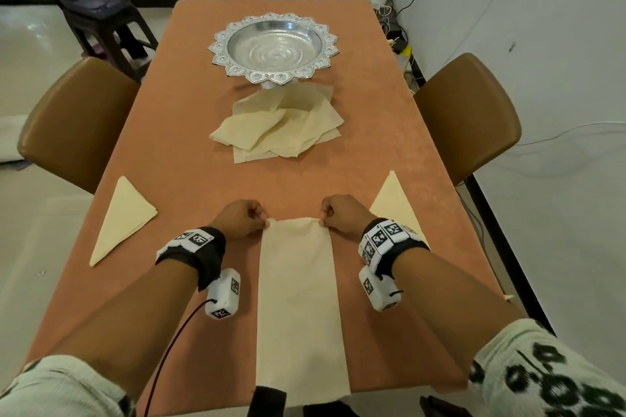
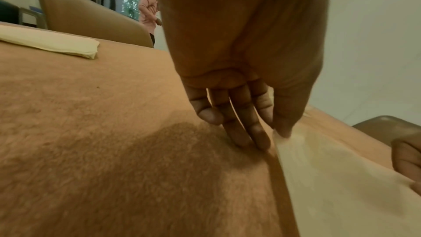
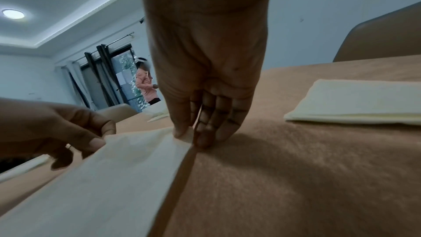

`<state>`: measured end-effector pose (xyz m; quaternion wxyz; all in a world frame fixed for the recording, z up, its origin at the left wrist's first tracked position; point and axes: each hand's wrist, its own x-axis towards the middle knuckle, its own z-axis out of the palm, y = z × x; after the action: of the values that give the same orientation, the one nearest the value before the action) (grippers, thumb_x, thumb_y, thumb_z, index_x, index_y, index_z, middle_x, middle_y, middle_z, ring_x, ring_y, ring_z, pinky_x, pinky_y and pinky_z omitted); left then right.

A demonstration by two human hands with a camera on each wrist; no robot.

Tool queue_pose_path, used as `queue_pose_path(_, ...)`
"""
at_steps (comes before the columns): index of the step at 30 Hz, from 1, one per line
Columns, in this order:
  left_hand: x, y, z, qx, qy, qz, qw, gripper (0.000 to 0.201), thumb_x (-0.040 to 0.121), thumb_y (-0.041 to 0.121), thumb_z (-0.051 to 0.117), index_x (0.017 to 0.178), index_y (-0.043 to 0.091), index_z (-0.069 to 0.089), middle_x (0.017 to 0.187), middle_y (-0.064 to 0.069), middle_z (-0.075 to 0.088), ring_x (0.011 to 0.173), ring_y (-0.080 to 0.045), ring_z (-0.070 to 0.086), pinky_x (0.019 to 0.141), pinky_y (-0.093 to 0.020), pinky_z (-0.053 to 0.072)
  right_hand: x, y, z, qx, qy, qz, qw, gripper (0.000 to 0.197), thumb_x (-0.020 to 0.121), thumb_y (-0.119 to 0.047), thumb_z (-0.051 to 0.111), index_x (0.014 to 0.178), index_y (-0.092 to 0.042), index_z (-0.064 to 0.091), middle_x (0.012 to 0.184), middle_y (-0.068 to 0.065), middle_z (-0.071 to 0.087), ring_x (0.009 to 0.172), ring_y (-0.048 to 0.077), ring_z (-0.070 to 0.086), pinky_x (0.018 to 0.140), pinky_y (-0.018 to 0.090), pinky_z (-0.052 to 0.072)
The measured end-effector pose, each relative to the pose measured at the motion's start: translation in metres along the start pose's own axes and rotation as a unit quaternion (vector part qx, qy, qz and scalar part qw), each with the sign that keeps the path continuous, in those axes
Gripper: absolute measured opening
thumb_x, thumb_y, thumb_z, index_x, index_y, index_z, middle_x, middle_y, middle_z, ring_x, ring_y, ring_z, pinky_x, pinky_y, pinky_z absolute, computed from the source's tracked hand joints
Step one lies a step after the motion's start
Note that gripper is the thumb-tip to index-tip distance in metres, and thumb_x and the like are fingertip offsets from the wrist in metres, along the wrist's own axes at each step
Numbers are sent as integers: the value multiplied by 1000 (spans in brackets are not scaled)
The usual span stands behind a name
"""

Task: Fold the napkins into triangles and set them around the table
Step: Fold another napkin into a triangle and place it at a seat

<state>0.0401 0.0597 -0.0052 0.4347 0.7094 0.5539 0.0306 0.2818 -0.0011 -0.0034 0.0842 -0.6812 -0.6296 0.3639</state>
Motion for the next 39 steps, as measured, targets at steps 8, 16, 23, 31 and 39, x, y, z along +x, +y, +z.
queue_pose_path(8,13,7,-7,-91,-18,-17,996,17,81,5,72,96,11,67,89,-12,71,82,-21,64,71,-24,51,15,0,-16,84,-6,22,996,24,77,4,68,82,-15,54,75,2,59,69,19,57,66,30,49)
queue_pose_path(16,-9,23,-19,-39,86,52,994,8,83,16,73,85,23,70,82,4,73,84,-11,65,80,-23,47,-3,-21,-19,-50,124,-46,990,24,85,-4,57,102,-13,70,100,3,70,92,19,62,72,23,40)
queue_pose_path(23,-95,5,-3,68,147,166,973,12,87,26,69,98,27,72,90,13,71,84,-4,63,77,-29,51,-103,-28,9,-42,236,-122,963,14,89,-14,60,101,-17,68,92,-5,66,89,14,53,70,33,45)
queue_pose_path(31,-178,-32,55,176,158,277,931,40,84,50,40,99,33,73,84,10,67,67,-4,59,56,-25,47,-191,-2,86,-96,274,-177,940,17,86,-25,56,88,-20,72,79,-8,67,75,12,55,55,27,44)
queue_pose_path(39,-201,-58,95,236,137,306,912,34,85,46,43,95,35,73,82,11,68,66,-9,61,56,-27,50,-214,17,131,-150,269,-142,941,21,82,-28,50,82,-26,71,71,-14,62,71,7,45,55,21,37)
